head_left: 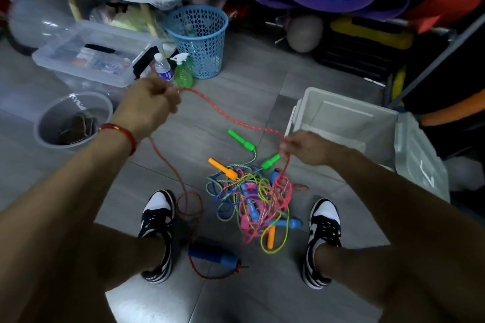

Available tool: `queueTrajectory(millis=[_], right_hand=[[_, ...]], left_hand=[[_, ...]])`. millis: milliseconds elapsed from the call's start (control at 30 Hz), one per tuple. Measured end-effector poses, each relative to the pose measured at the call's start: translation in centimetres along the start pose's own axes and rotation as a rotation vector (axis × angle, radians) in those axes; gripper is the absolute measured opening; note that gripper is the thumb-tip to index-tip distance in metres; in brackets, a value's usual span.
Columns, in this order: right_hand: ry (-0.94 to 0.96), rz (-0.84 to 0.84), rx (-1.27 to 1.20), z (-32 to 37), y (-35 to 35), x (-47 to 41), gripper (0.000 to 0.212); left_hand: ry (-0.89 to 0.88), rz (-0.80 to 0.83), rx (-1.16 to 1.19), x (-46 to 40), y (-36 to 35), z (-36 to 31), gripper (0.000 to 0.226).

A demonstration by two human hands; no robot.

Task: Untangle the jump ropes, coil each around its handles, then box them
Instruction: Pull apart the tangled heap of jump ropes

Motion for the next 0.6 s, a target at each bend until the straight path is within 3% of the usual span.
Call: queueTrajectory(millis=[33, 100, 133, 167, 233, 333, 400, 500, 567, 600], right_hand=[[0.027, -0.046, -0.113, 1.9, 1.1, 0.2, 0.029], [0.121, -0.075, -0.229, 6.5, 2.4, 1.0, 0.026], [0.172, -0.081, -0.178, 9.1, 2.5, 1.5, 0.025], [0.224, -0.106, -0.069, 11.4, 2.5, 2.1, 0.023], [0.294, -0.186, 0.112, 14.3, 2.6, 3.0, 0.021], [0.294, -0.302, 0.185, 14.7, 3.7, 3.1, 0.028], [0.283, -0.239, 0.129, 13.0, 3.4, 2.4, 0.034], [0.120, 0.006, 0.175, 5.7, -0.2, 1.6, 0.027], [-0.012, 0.067, 0.208, 0.3, -1.5, 1.8, 0.021], [-0.055, 0.044, 0.183, -1.1, -1.3, 1.9, 0.021]], left_hand=[[0.027, 0.084, -0.335, -0.5, -0.4, 1.5, 0.016], [-0.002, 0.217, -0.885, 0.2, -2.0, 3.2, 0.048], [-0.119, 0.228, -0.903, 0.9, -3.3, 2.2, 0.066], [-0.283, 0.231, -0.777, 2.0, -5.1, 0.1, 0.078], [-0.564, 0.287, -0.503, 5.1, -8.0, -5.3, 0.081], [-0.739, 0.275, -0.433, 6.9, -8.7, -8.7, 0.037], [-0.706, 0.142, -0.356, 5.9, -6.1, -8.0, 0.027], [-0.442, -0.200, -0.125, 3.1, 0.4, -4.6, 0.030], [-0.253, -0.353, -0.143, 1.7, 3.6, -1.2, 0.025], [-0.155, -0.331, -0.256, 0.9, 4.2, 0.6, 0.020]])
Point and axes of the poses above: each hand's wrist, its own x-axis away from the middle knuckle, its own y-axis out of the back of the hand, z = x × y, the point moved 10 cm from there along -x, towards the middle knuckle, and after that the axes turned 11 degrees about -x, right-handed, at the moved point
